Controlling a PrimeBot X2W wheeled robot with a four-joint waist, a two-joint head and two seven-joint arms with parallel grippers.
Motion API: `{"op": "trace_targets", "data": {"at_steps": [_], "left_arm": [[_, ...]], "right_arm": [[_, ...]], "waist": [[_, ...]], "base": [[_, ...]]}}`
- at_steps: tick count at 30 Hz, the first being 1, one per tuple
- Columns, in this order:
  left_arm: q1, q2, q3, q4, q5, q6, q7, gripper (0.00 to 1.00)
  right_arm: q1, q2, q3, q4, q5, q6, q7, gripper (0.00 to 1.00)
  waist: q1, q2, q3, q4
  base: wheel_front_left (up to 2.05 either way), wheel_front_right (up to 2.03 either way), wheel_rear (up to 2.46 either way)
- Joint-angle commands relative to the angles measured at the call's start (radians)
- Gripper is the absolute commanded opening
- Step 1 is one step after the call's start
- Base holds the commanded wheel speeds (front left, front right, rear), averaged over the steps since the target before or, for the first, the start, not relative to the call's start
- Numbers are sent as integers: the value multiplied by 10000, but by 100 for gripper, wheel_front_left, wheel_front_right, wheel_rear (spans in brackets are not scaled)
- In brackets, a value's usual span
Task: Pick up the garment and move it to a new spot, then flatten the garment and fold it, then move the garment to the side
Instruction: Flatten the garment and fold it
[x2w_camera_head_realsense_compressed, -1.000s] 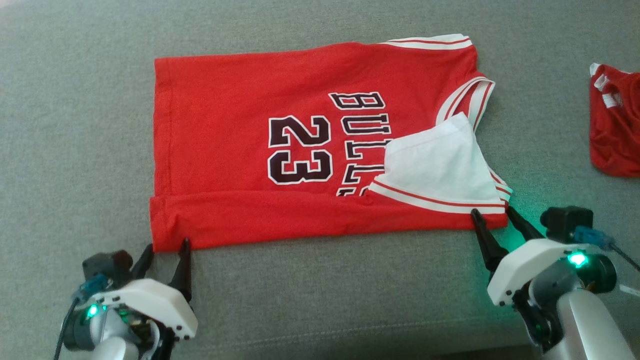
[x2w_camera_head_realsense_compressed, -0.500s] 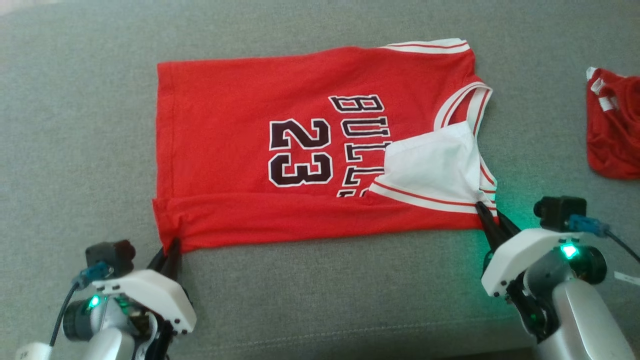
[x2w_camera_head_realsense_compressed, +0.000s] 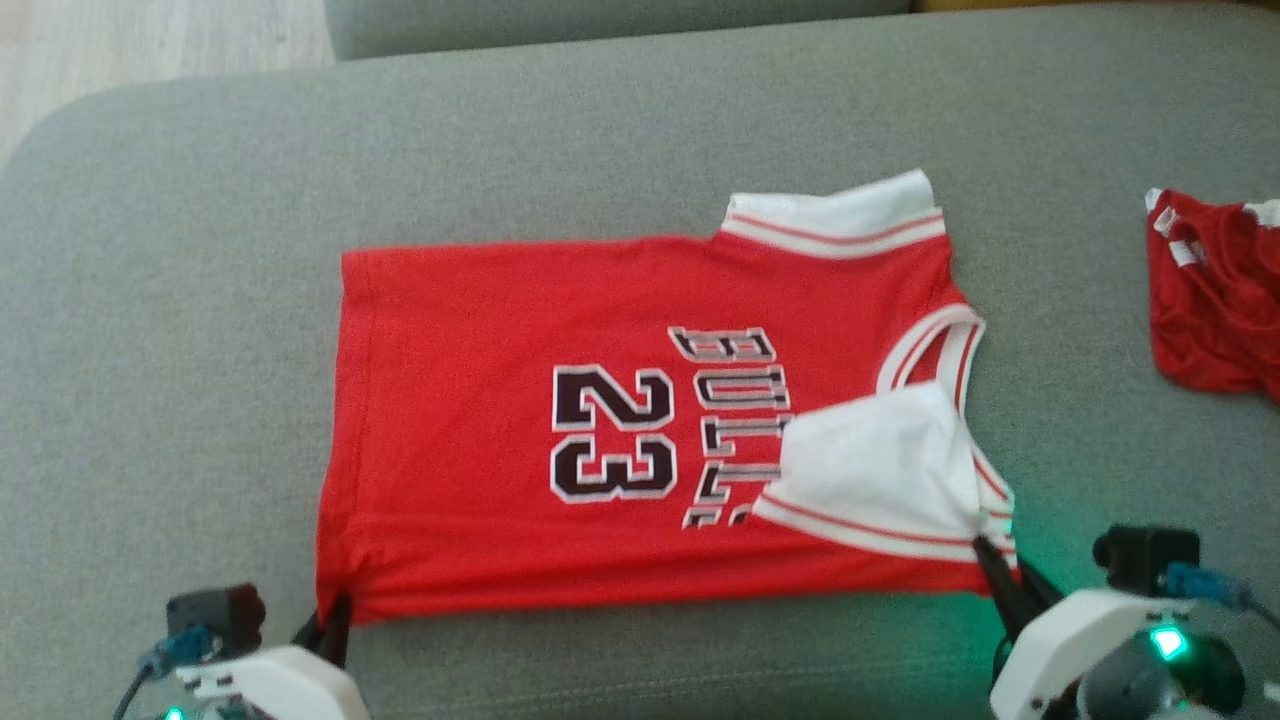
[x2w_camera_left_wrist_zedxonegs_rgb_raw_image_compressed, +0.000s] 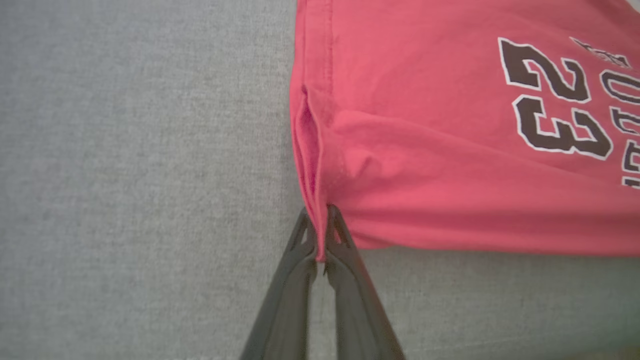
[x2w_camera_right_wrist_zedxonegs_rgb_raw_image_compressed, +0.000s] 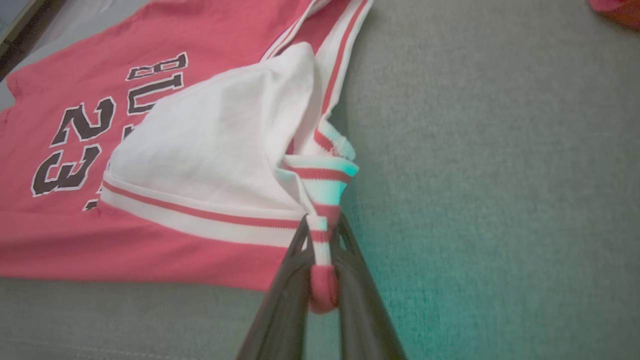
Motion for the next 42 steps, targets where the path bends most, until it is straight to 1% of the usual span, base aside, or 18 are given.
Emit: {"op": "trace_targets", "data": {"at_steps": [1,2,3,4,5,6,8,11,12,16,19,24,32,37,40,42], "left_arm": [[-154,293,574,-388,-48,158,33,0],[-87,291,561,-426,-52,182,57,0],[-50,277,545,-430,-54,203,61,0],[-23,257,530,-402,-56,225,61,43],[-5,228,500,-353,-69,237,83,100],[-6,193,482,-304,-73,251,60,100],[-40,111,473,-229,-33,316,-97,100],[-177,2,483,-314,291,520,-723,100],[-177,2,483,-314,291,520,-723,100],[-420,-114,407,-735,976,847,-1807,100],[-674,-107,333,-1067,1393,969,-2390,100],[-1075,-30,246,-1529,1760,1056,-2683,100],[-1424,68,262,-1574,1873,1144,-2606,100],[-1950,49,172,-1345,1875,1034,-2608,100],[-2827,37,54,-945,1798,734,-2498,100],[-3605,30,29,-418,1656,468,-2353,100]], "right_arm": [[-19,-13,36,-473,44,33,32,0],[82,34,19,-526,52,33,83,0],[153,79,13,-570,62,33,114,4],[201,120,7,-597,70,33,120,37],[231,151,13,-608,60,33,115,94],[224,168,37,-645,19,33,32,100],[147,151,78,-774,-164,33,-272,100],[-86,-18,126,-1158,-648,33,-1122,100],[-86,-18,126,-1158,-648,33,-1122,100],[-406,-196,299,-1735,-1018,33,-2173,100],[-640,-294,438,-2162,-1128,33,-2700,100],[-838,-294,554,-2736,-1170,33,-2810,100],[-901,-242,587,-3069,-1144,33,-2661,100],[-989,-180,534,-3220,-1134,33,-2651,100],[-1154,-150,490,-3359,-1105,33,-2641,100],[-1312,-162,494,-3407,-1063,33,-2642,100]], "waist": [[0,-1,-107,-5],[0,-1,-139,0],[0,-1,-178,0],[0,-1,-216,-4],[0,-1,-242,-9],[0,-1,-272,-20],[0,-1,-310,-42],[0,-1,-364,-71],[0,-1,-364,-71],[0,-1,-433,-84],[0,-1,-492,-83],[0,-1,-558,-106],[0,-1,-496,-187],[0,-1,-211,-206],[0,-1,199,-200],[0,-1,523,-225]], "base": [[0,0,0],[0,0,0],[0,0,0],[0,0,0],[0,0,0],[0,0,0],[0,0,0],[0,0,0],[0,0,0],[0,0,0],[0,0,0],[0,0,0],[0,0,0],[0,0,0],[0,0,0],[0,0,0]]}}
